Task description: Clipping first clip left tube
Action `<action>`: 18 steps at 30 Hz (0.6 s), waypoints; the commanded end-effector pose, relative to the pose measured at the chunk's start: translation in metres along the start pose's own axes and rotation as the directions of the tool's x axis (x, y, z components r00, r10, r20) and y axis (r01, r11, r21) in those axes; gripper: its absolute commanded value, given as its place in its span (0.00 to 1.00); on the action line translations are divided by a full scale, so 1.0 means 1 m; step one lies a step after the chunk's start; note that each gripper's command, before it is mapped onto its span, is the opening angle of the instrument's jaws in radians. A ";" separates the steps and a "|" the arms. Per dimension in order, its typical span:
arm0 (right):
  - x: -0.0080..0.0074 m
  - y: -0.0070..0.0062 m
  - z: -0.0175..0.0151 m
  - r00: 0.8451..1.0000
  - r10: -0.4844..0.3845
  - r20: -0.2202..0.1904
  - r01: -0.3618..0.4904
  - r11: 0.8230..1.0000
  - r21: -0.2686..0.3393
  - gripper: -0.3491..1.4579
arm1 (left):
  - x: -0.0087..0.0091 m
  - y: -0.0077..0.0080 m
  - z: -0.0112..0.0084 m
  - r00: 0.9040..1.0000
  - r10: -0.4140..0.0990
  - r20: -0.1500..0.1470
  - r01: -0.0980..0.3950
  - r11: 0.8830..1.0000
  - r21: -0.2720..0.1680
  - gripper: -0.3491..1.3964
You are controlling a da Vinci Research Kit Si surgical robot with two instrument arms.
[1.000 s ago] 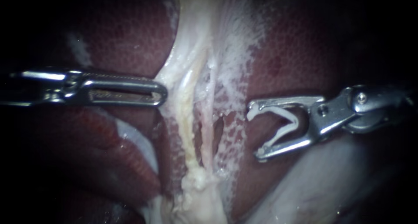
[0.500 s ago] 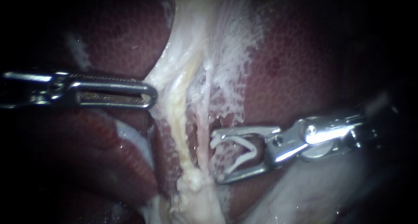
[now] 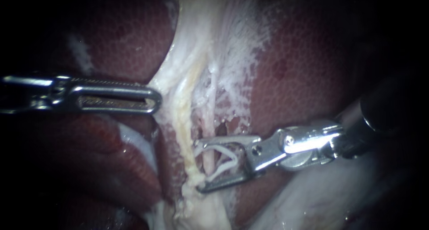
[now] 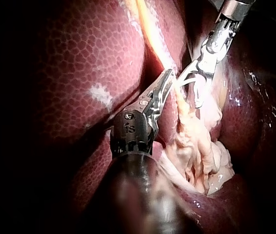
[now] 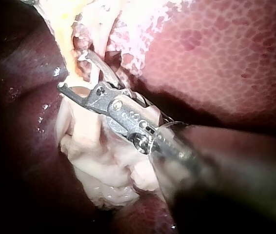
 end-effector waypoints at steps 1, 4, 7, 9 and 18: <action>0.0000 -0.0002 0.0004 1.000 0.005 0.000 -0.005 1.000 0.007 0.52 | 0.0000 0.0000 0.0001 1.000 0.000 0.000 0.000 1.000 0.000 0.00; -0.0001 -0.0007 0.0009 1.000 0.017 0.001 -0.017 0.999 0.032 0.52 | 0.0001 0.0000 0.0001 1.000 0.000 0.000 0.000 1.000 0.000 0.00; -0.0002 -0.0013 0.0012 1.000 0.025 0.004 -0.025 0.998 0.053 0.52 | 0.0001 0.0000 0.0001 1.000 0.000 0.000 0.000 1.000 0.000 0.00; -0.0002 -0.0016 0.0015 0.999 0.033 0.006 -0.033 0.997 0.069 0.52 | 0.0000 0.0000 0.0001 1.000 0.000 0.000 0.000 1.000 0.000 0.00; 0.0004 -0.0015 0.0033 0.999 0.036 0.014 -0.037 0.991 0.129 0.52 | 0.0001 0.0000 0.0002 1.000 0.000 0.000 0.000 1.000 -0.001 0.00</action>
